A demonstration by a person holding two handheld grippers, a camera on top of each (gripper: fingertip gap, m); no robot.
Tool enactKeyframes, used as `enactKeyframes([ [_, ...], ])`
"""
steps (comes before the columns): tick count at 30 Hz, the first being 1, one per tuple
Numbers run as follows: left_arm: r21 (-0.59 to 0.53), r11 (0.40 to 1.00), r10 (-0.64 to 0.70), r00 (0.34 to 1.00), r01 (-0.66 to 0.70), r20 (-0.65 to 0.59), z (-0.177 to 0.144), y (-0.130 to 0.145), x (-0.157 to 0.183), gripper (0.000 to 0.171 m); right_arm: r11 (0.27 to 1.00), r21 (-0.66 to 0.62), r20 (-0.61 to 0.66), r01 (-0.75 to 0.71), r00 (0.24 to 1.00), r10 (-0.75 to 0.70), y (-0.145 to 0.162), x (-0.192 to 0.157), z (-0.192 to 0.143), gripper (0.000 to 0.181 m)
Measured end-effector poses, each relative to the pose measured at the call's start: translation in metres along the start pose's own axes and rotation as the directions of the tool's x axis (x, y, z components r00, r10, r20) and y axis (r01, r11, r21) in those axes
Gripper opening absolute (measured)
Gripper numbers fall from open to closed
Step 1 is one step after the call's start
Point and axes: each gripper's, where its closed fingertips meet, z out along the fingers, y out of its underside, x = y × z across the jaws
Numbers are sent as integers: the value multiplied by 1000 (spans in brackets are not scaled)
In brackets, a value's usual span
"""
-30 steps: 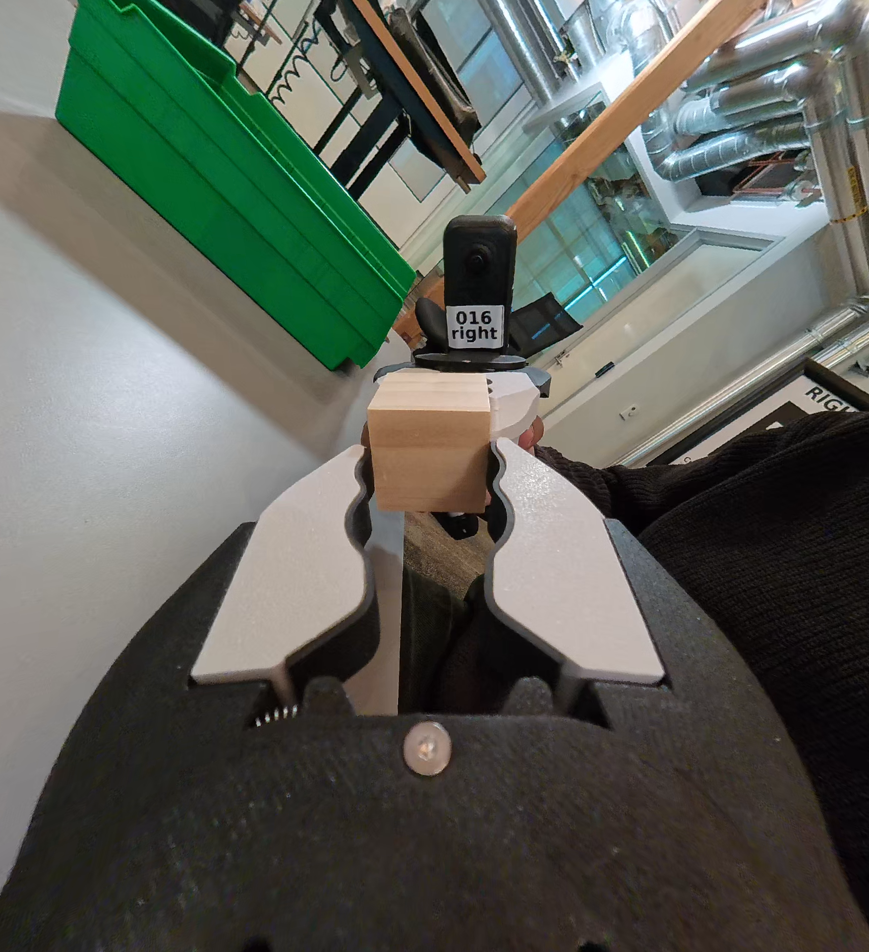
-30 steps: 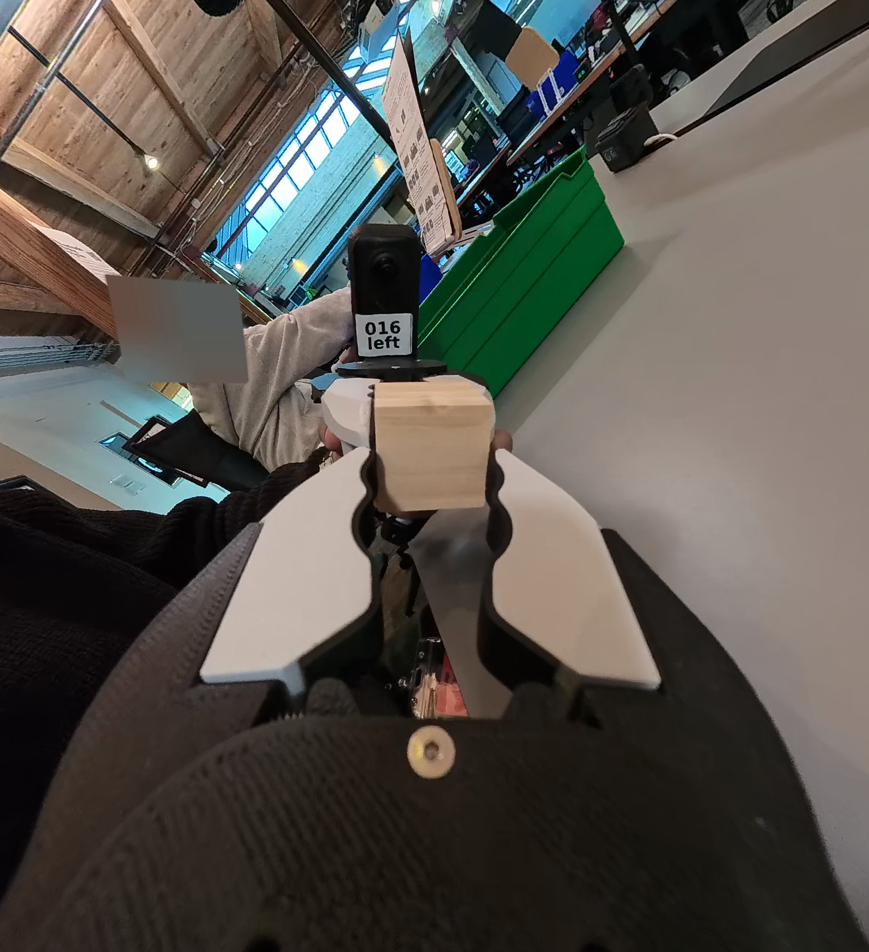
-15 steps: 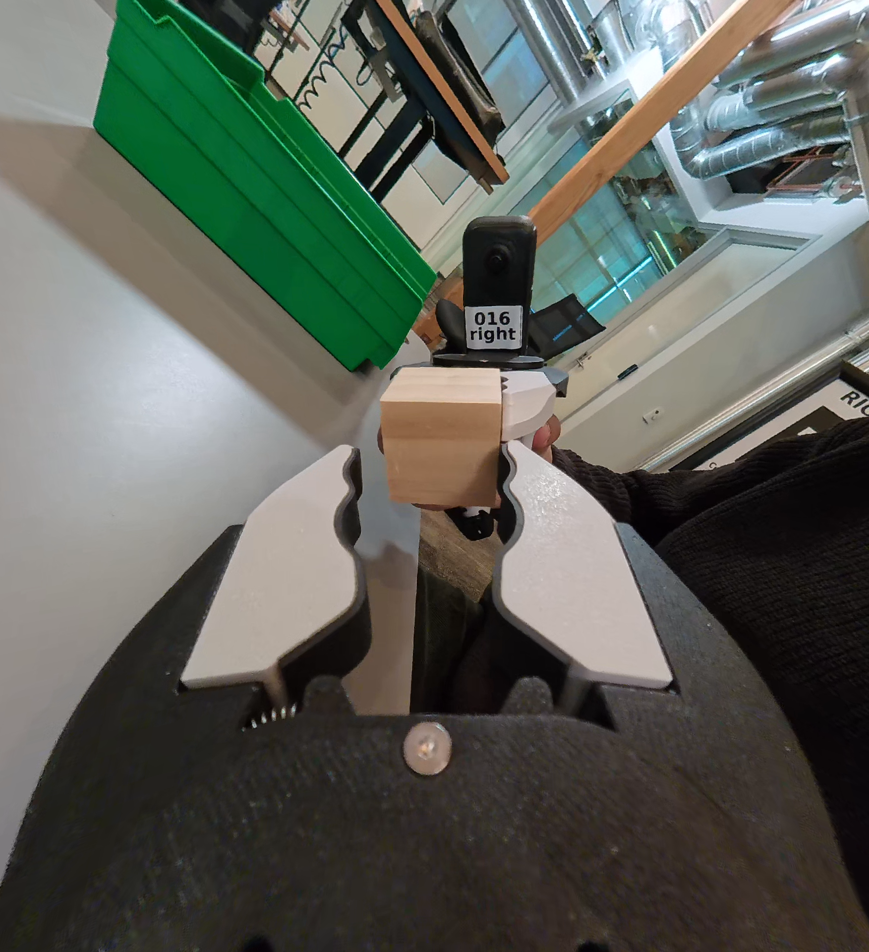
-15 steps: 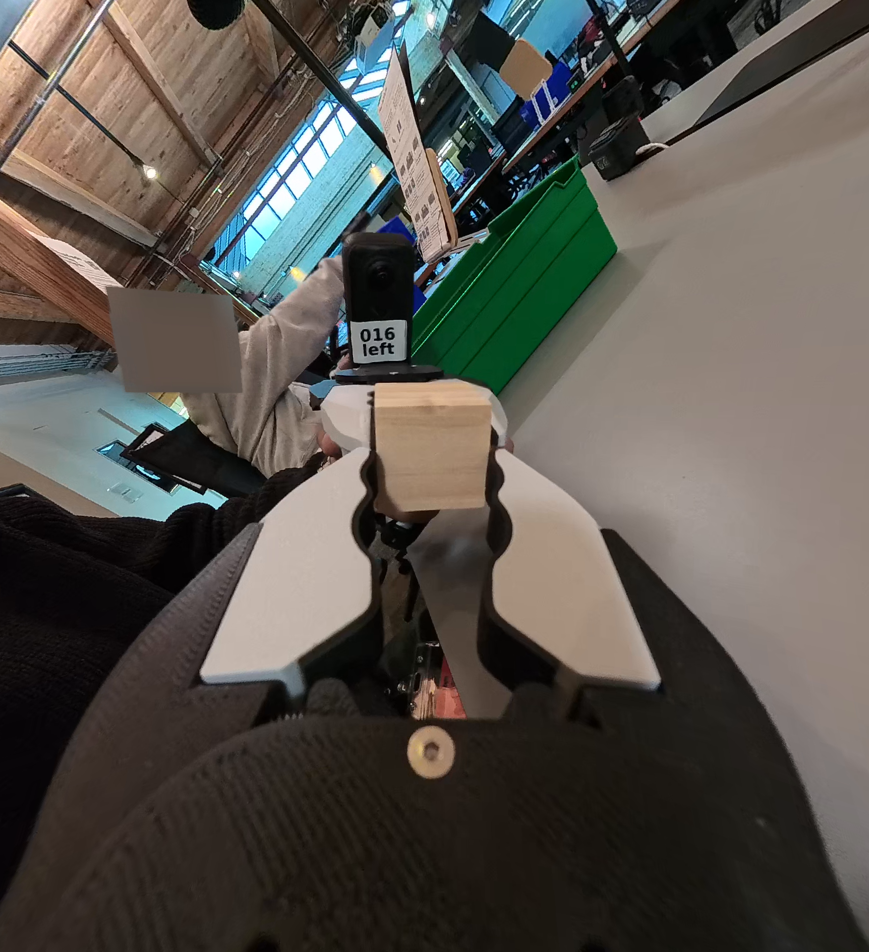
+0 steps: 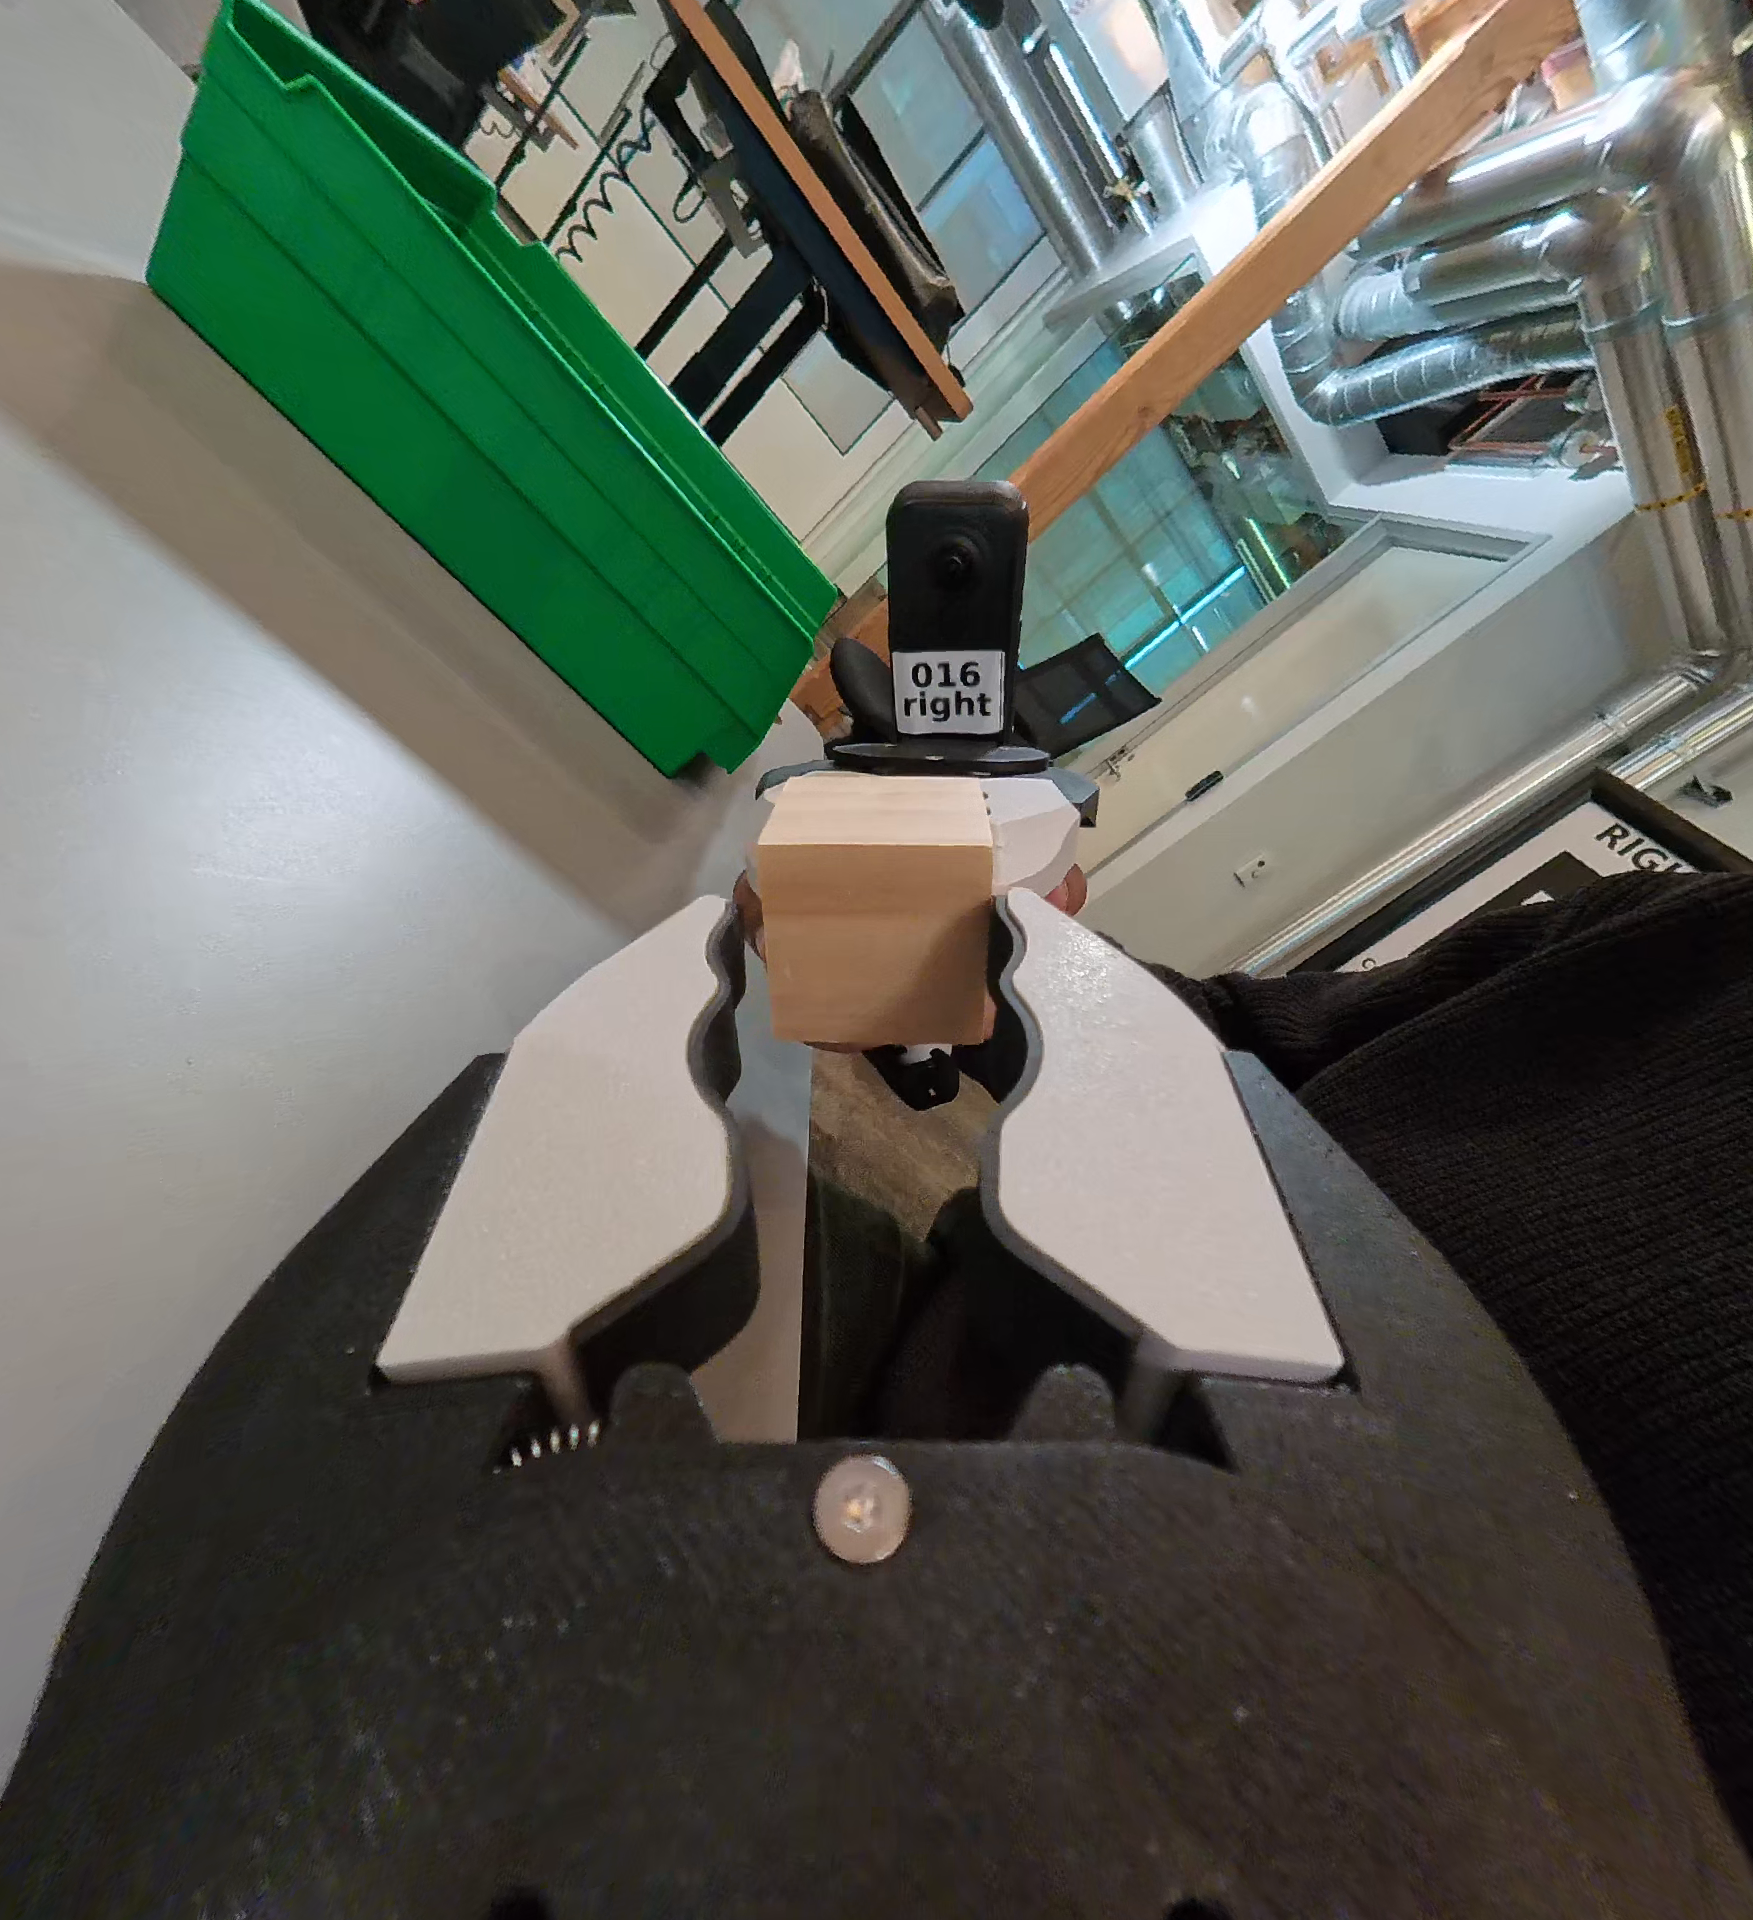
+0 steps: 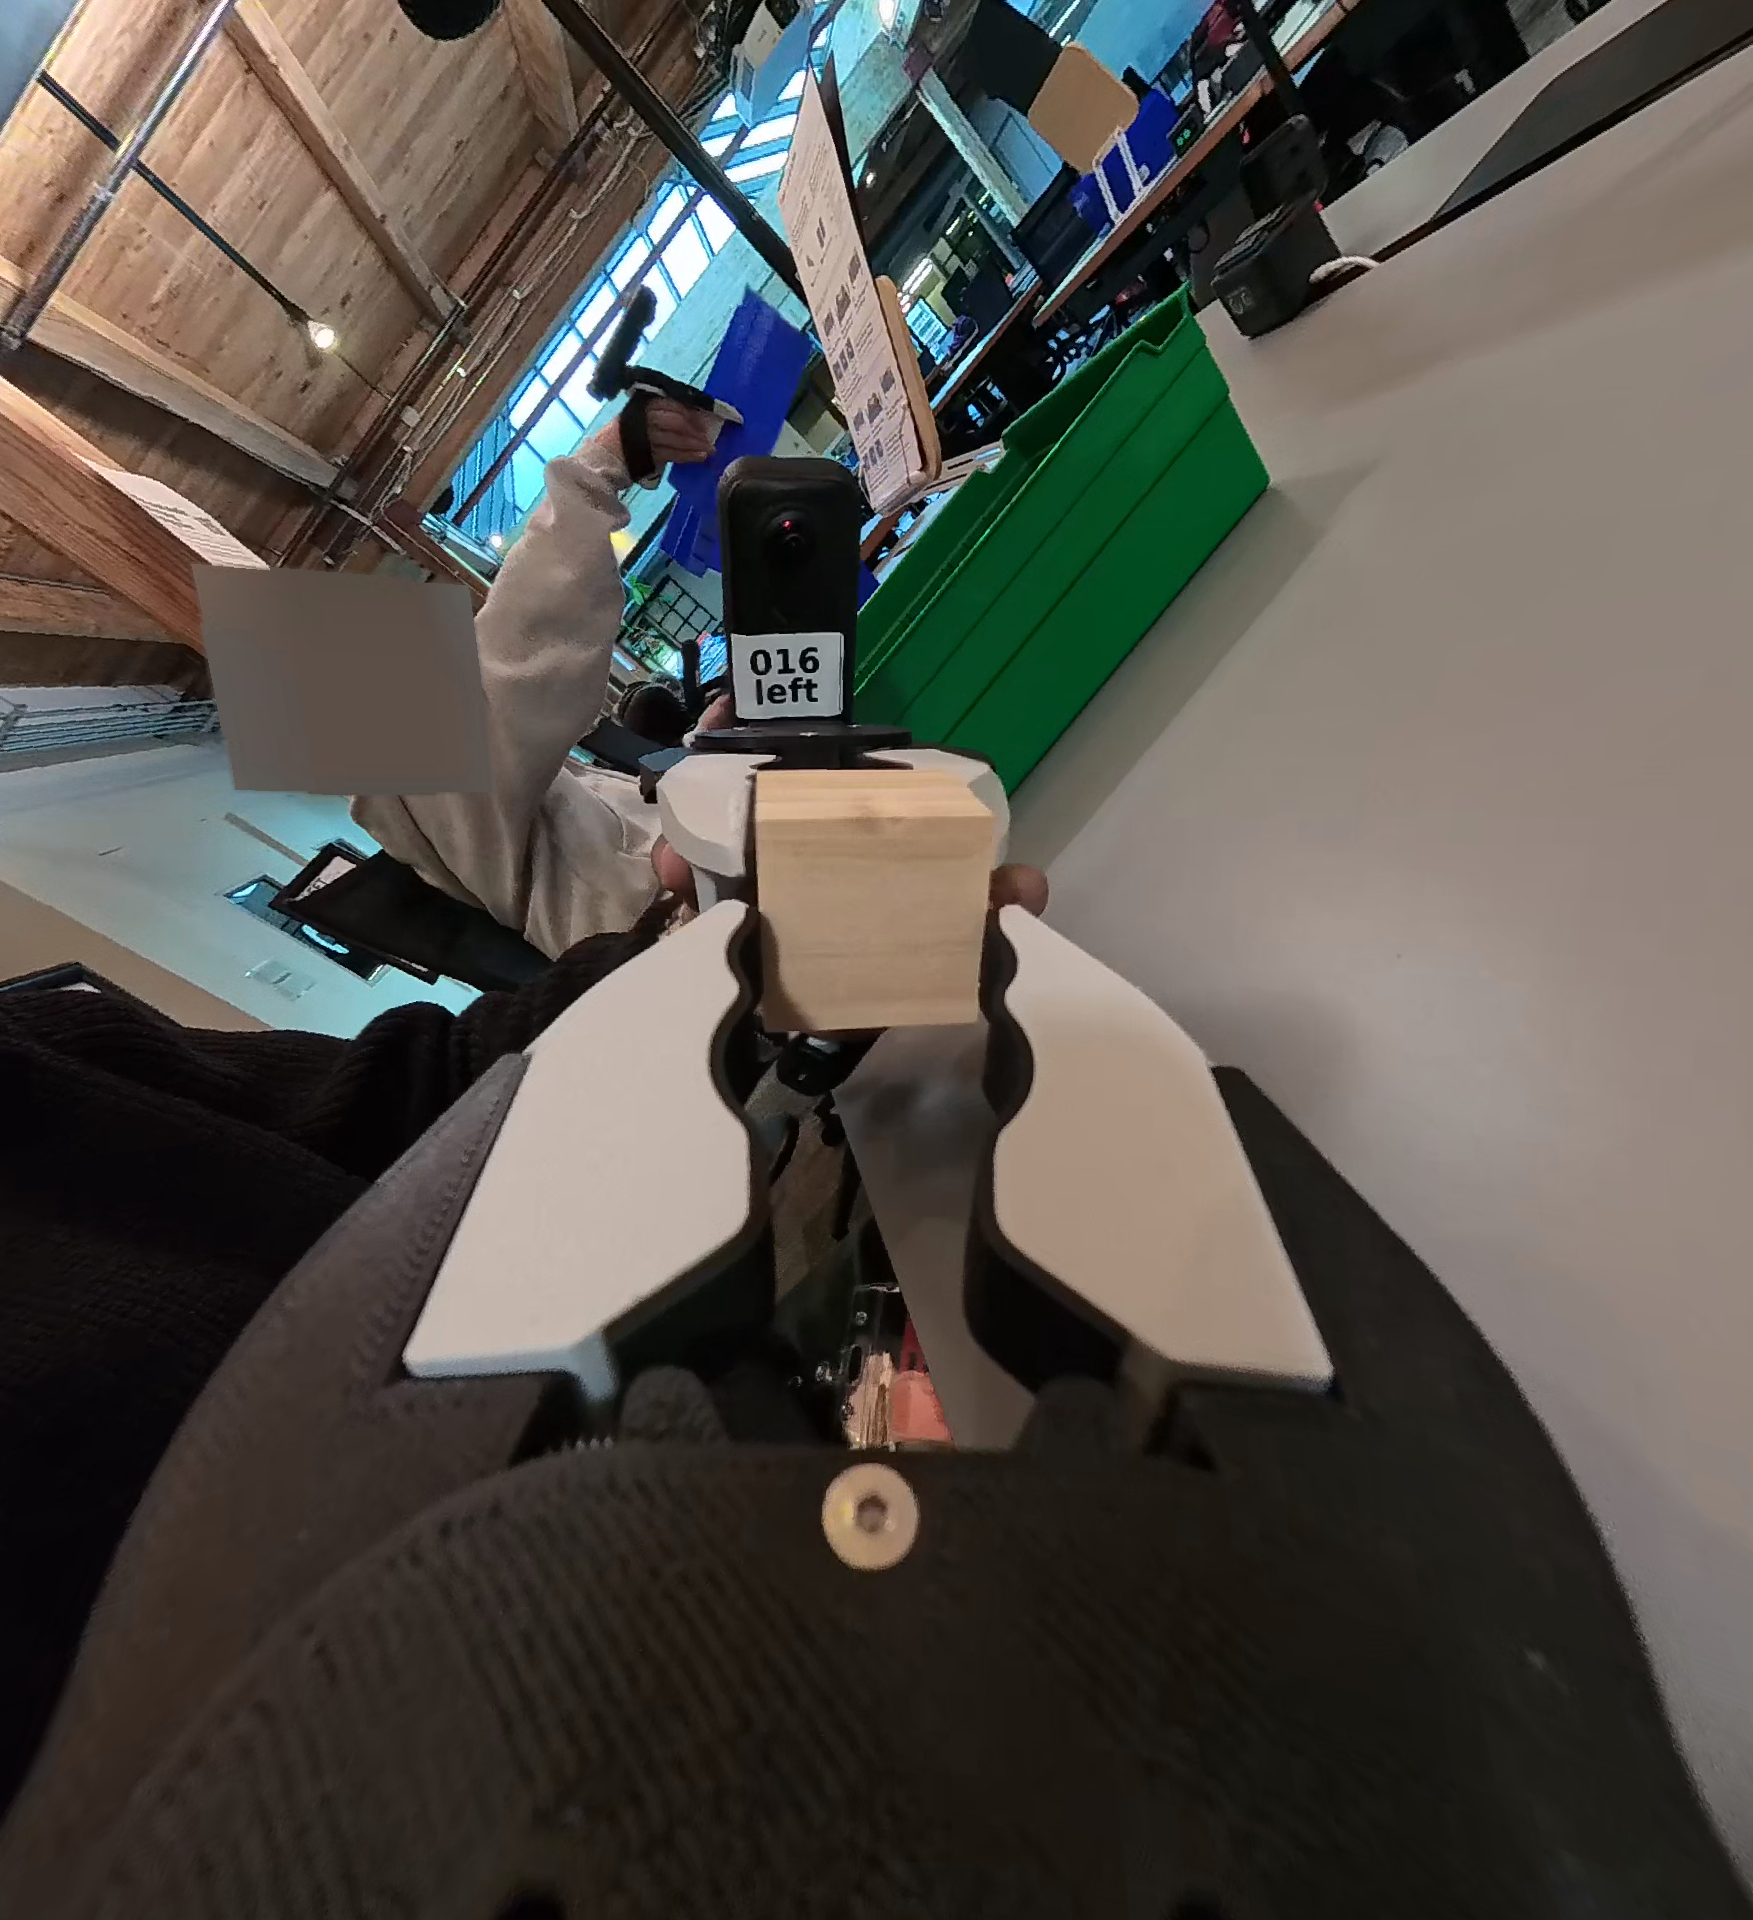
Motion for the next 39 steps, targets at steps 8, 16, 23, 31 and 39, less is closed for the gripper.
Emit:
enactKeyframes([
  [8, 113, 992, 54, 998, -53, -8, -8, -19, 11, 38, 987, 38, -45, 155, 987, -153, -64, -19, -50, 41],
  [16, 61, 995, 74, 997, -76, 37, -1, -7, 2, 36, 825, -417, -481, 381, 678, -556, -166, 68, -212, 41],
  [23, 6, 995, 102, 991, -103, 84, 10, 6, -7, 35, 325, -924, -183, 200, 515, -837, -144, 157, -299, 42],
  [31, -61, 986, 160, 975, -152, 153, 13, 14, -16, 36, -40, -986, 124, 162, 549, -827, -114, 202, -301, 42],
  [39, -119, 951, 306, 923, -285, 232, 3, 8, -14, 35, -47, -976, 163, 215, 563, -810, -117, 217, -293, 42],
])
